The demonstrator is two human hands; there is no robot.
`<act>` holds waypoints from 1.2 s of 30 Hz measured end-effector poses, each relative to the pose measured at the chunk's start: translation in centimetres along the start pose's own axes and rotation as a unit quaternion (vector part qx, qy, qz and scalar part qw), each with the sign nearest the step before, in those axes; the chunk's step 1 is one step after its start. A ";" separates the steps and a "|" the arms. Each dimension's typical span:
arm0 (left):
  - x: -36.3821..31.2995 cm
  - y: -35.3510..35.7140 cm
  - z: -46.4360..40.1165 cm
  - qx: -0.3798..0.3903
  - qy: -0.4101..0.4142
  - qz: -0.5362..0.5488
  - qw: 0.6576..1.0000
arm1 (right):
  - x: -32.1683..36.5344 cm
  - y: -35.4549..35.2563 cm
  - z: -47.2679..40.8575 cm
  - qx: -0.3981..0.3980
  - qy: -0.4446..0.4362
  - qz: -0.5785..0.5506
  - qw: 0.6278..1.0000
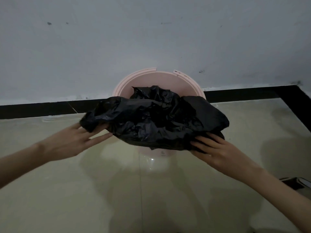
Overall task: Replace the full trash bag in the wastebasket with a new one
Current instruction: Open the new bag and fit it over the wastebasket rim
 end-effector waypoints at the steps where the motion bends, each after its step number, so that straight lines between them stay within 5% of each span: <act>1: -0.3 0.0 0.1 0.006 -0.001 0.018 1.000 | -0.1 0.4 0.0 0.024 0.016 -0.003 1.000; 3: -1.6 -1.0 0.2 0.000 0.039 0.049 0.998 | -0.3 -0.1 0.1 0.003 0.039 -0.021 0.999; 8: -4.9 -10.5 -5.0 -0.154 0.191 0.098 0.964 | -0.6 -5.6 -2.2 -0.197 0.061 -0.030 0.978; 11: -2.5 -12.3 -10.3 -0.180 0.144 0.055 0.972 | -1.4 -5.8 -5.2 -0.161 0.066 -0.019 0.985; 15: 3.5 -10.5 -12.4 -0.099 0.056 0.024 0.993 | -4.0 -3.6 -5.0 -0.023 0.048 -0.002 0.999; 19: 6.5 -7.5 -9.8 -0.004 0.011 0.119 0.993 | -6.3 -3.4 -2.8 -0.060 0.048 -0.014 0.997; 25: 8.1 -3.3 -6.3 -0.045 -0.136 0.221 0.965 | -7.7 -3.0 -1.0 -0.137 0.156 -0.026 0.978; 28: 7.8 -0.8 -6.7 -0.041 -0.201 0.326 0.923 | -7.6 -0.6 -1.3 -0.100 0.238 -0.055 0.965; 31: 8.7 -1.9 -8.0 -0.115 -0.258 0.352 0.892 | -8.5 0.4 -2.3 -0.072 0.317 -0.109 0.939; 33: 8.5 -4.3 -9.2 -0.177 -0.228 0.311 0.906 | -8.9 -0.3 -2.5 -0.094 0.334 -0.142 0.927; 36: 6.5 -8.1 -12.7 -0.217 -0.078 0.272 0.934 | -7.9 -2.3 -3.4 -0.145 0.273 -0.122 0.943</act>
Point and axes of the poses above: each hand's wrist, its own z-axis away from the middle knuckle, its own y-axis out of the palm, x = y × z, the point moved 4 cm from there along -z, towards the middle knuckle, and after that the axes turned 7 degrees about z, right-handed, at the moved point
